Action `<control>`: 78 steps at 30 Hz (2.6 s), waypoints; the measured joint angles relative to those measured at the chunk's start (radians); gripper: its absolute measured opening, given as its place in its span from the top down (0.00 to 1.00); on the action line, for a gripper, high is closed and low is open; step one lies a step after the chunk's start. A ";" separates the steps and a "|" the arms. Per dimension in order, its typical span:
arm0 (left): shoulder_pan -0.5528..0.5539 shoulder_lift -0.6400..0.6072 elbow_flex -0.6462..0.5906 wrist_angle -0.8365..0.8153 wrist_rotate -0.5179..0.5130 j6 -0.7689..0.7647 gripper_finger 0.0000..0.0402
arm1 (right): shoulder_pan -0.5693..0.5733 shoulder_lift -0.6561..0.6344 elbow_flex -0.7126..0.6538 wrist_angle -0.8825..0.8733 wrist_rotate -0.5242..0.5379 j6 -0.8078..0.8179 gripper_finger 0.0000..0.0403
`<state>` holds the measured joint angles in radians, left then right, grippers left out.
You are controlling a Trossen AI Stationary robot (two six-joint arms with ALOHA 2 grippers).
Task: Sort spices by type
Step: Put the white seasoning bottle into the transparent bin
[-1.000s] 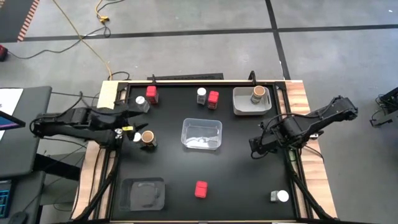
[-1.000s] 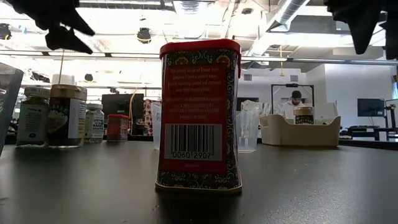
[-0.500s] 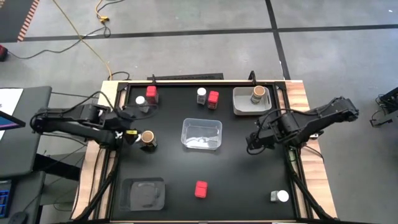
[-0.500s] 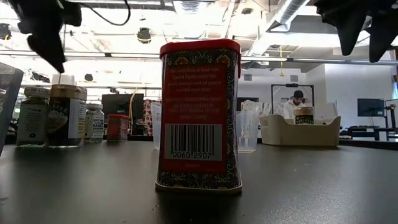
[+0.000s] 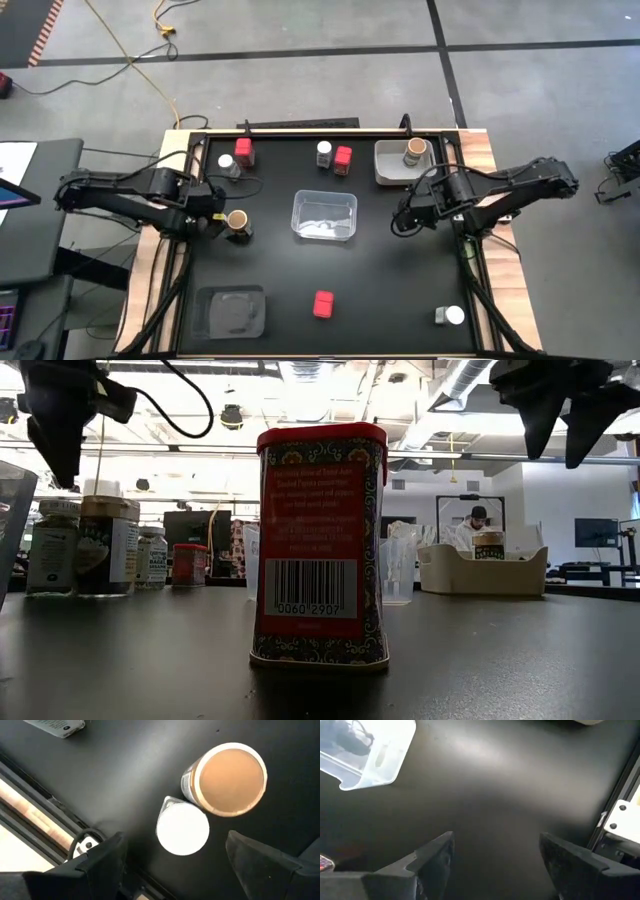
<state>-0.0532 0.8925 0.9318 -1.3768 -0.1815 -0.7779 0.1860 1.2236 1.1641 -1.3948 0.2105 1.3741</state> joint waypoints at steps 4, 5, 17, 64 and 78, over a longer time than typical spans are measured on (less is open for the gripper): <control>0.050 0.023 0.000 0.005 -0.004 -0.059 0.19 | -0.012 0.000 0.000 0.015 0.001 -0.045 0.21; 0.075 0.027 0.000 0.005 -0.005 -0.062 0.19 | -0.014 0.000 0.000 0.023 0.001 -0.064 0.21; 0.511 0.114 0.017 0.188 0.029 0.047 0.19 | -0.082 0.000 0.000 0.102 0.001 -0.297 0.21; 0.916 0.516 0.336 0.113 -0.002 0.380 0.03 | -0.144 0.000 0.000 0.178 -0.001 -0.471 0.21; 0.946 0.587 0.298 0.151 0.001 0.470 0.03 | -0.150 0.000 0.000 0.222 -0.001 -0.413 0.21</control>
<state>0.8929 1.4792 1.2301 -1.2262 -0.1809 -0.3075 0.0364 1.2236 1.1641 -1.1725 0.2096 0.9607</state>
